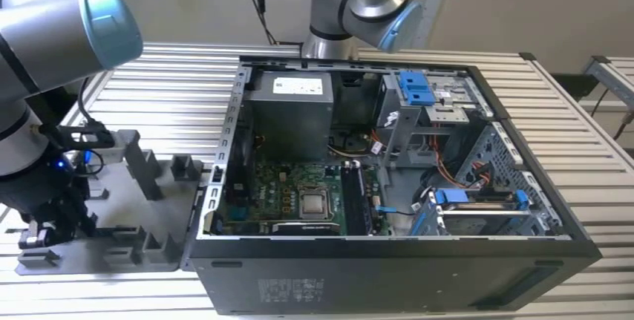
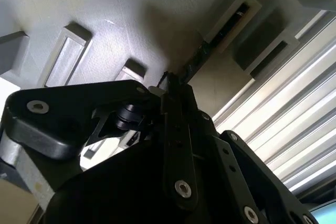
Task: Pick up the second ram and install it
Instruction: 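Pick up the second ram and move it above second insertion slot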
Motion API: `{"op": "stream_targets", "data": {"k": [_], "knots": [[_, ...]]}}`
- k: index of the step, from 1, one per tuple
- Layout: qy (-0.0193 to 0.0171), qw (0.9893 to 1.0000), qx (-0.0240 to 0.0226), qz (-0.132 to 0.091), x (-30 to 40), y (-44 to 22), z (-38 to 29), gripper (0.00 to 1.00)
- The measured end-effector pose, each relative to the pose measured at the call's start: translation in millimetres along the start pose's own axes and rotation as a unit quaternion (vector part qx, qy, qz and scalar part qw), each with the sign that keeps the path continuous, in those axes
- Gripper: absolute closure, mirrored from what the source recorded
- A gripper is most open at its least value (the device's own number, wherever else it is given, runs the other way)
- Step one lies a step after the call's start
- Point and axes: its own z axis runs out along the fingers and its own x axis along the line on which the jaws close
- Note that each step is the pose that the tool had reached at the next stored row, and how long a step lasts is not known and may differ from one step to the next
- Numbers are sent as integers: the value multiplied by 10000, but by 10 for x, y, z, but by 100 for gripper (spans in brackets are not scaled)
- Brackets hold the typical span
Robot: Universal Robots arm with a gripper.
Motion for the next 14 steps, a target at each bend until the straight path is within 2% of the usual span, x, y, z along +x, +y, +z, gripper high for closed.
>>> {"op": "stream_targets", "data": {"k": [4,6,7,14], "knots": [[0,10000,0,0,0,1,0,79],[0,10000,0,0,0,2,0,82],[0,10000,0,0,0,2,0,86],[0,10000,0,0,0,6,0,86]]}}
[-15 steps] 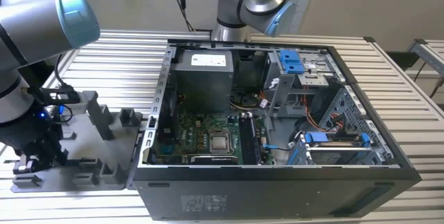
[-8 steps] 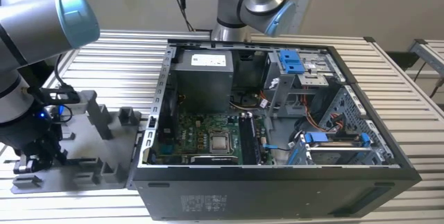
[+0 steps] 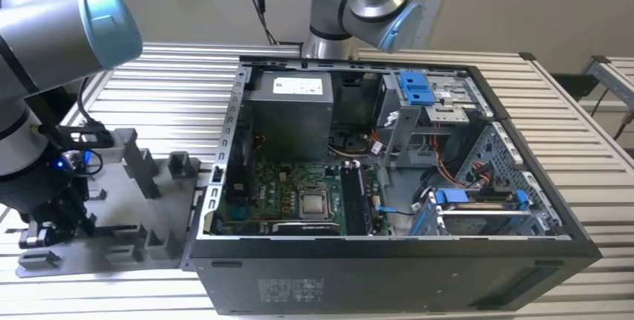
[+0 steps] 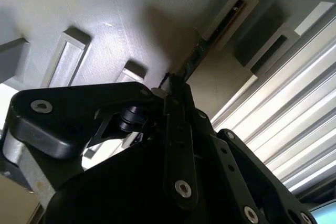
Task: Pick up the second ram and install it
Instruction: 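Pick up the second ram and move it above second insertion slot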
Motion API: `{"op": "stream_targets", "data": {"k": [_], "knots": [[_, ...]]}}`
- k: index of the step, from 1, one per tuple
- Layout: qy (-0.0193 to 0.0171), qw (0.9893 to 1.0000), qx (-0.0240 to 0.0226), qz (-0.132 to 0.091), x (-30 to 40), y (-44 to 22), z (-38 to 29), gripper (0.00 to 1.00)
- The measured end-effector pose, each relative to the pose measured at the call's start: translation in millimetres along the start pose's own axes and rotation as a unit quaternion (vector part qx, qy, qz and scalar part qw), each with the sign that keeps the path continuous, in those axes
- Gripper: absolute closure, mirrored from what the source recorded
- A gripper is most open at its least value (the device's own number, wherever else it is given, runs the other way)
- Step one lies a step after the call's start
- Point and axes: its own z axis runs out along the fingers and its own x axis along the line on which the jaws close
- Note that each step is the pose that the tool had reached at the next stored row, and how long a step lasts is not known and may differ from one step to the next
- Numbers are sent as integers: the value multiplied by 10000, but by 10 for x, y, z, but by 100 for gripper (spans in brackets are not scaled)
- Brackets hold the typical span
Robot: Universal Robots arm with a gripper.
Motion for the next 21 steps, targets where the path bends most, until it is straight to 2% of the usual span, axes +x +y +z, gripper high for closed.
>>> {"op": "stream_targets", "data": {"k": [10,21], "knots": [[0,10000,0,7,-3,3,-7,86],[0,10000,0,8,-7,6,-172,86]]}}
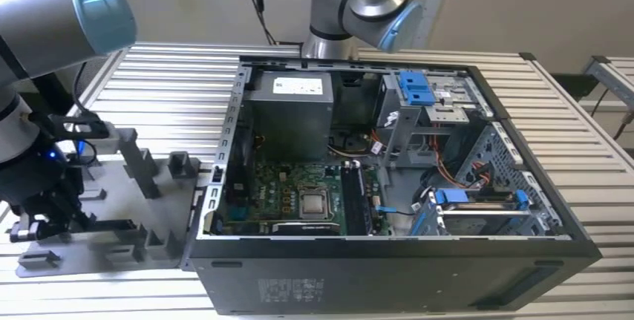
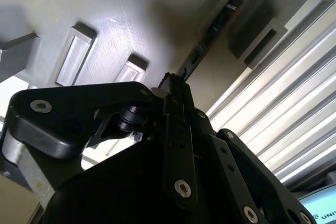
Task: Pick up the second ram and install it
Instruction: 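Pick up the second ram and move it above second insertion slot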
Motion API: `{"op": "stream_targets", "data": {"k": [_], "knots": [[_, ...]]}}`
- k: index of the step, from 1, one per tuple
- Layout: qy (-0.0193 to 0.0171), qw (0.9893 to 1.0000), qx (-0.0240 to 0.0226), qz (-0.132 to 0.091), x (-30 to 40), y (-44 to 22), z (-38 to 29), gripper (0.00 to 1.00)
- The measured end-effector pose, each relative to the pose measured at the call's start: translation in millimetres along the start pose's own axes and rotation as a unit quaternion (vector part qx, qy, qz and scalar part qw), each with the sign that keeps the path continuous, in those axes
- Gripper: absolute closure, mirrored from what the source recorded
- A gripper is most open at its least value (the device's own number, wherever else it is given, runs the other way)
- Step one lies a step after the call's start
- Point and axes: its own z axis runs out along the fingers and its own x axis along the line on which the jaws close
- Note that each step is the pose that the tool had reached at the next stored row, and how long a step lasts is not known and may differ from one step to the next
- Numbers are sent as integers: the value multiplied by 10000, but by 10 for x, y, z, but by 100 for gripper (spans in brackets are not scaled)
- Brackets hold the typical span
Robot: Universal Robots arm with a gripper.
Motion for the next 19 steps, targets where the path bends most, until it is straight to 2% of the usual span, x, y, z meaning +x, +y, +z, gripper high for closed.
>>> {"op": "stream_targets", "data": {"k": [7,19], "knots": [[0,10000,0,0,-6,1,-58,86],[-1,10000,1,45,-7,4,-119,86]]}}
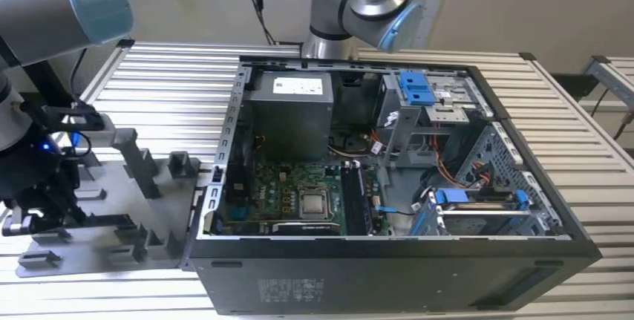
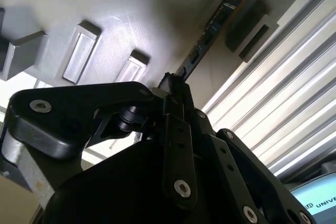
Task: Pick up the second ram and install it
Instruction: 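Pick up the second ram and move it above second insertion slot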
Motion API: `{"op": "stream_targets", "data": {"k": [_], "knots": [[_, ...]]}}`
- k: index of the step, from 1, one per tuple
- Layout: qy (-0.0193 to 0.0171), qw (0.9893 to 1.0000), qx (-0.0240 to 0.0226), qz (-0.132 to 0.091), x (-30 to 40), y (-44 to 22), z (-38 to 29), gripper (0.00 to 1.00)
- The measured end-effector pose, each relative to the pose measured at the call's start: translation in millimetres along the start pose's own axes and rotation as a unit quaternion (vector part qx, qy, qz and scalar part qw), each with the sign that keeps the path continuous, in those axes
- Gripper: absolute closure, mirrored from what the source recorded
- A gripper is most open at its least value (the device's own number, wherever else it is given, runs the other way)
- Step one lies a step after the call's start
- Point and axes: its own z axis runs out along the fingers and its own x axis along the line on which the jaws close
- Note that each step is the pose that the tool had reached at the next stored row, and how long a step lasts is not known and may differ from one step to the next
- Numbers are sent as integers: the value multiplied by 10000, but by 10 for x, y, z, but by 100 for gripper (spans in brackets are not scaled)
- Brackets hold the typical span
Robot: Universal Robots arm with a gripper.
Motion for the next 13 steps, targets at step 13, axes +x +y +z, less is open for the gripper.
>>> {"op": "stream_targets", "data": {"k": [13], "knots": [[0,10000,0,3,-3,2,-146,86]]}}
